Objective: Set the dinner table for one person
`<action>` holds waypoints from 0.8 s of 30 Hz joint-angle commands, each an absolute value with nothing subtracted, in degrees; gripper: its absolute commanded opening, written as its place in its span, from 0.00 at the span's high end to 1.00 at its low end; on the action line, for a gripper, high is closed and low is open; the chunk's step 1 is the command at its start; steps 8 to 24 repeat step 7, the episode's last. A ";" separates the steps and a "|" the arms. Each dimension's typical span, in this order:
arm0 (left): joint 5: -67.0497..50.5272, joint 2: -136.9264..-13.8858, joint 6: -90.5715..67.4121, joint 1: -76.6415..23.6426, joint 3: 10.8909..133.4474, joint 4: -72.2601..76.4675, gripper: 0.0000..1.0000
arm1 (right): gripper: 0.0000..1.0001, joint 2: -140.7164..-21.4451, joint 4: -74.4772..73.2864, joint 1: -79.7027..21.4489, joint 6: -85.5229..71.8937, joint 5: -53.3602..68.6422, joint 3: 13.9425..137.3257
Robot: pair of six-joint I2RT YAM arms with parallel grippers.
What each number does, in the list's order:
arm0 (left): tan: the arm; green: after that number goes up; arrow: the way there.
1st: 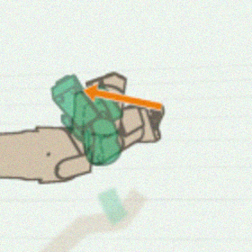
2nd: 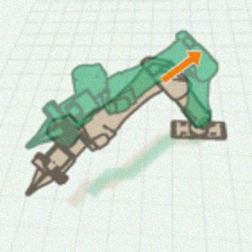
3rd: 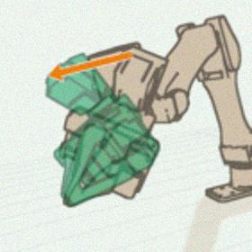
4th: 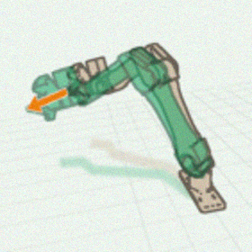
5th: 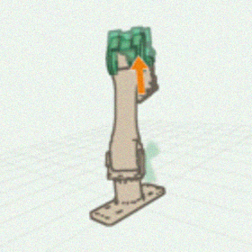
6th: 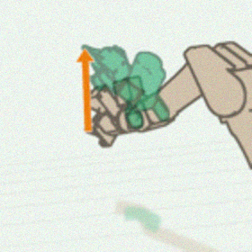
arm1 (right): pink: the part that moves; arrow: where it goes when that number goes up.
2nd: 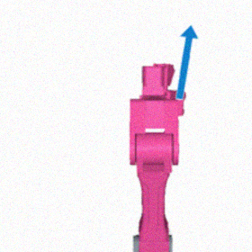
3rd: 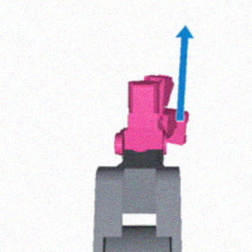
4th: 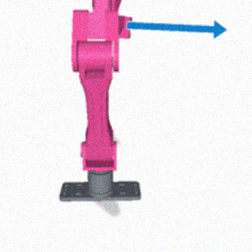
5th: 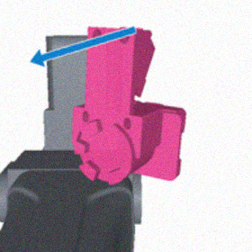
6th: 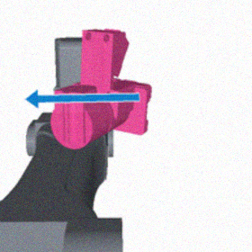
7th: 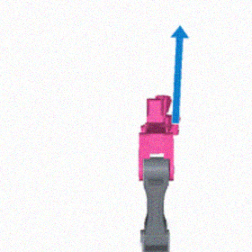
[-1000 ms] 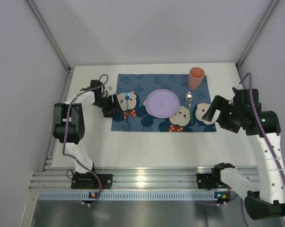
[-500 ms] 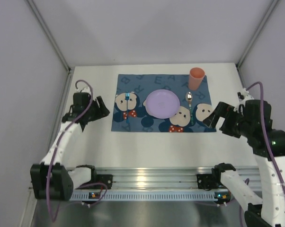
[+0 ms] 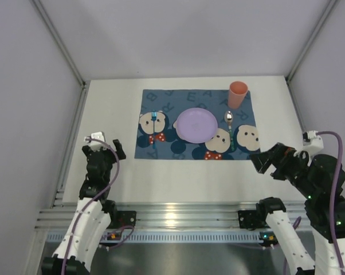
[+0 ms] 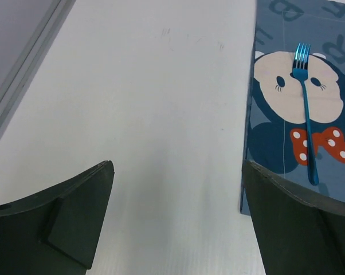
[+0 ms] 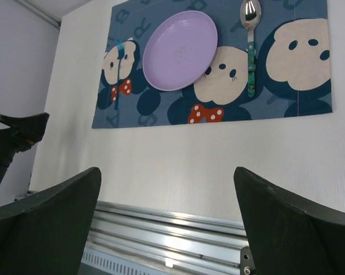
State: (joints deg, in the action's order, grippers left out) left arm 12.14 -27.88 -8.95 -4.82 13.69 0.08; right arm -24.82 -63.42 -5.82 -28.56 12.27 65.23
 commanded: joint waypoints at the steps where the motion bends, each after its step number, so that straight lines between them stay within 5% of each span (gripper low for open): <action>1: 15.90 -33.12 -7.46 -5.01 14.50 10.63 0.01 | 0.00 -23.29 -60.29 -5.97 -28.83 12.30 66.27; 7: 18.54 -42.09 -6.15 -5.01 12.22 18.88 0.01 | 0.00 -23.56 -60.91 -6.59 -27.51 12.32 68.02; 24: 18.54 -42.09 -6.15 -5.01 12.22 18.88 0.01 | 0.00 -23.56 -60.91 -6.59 -27.51 12.32 68.02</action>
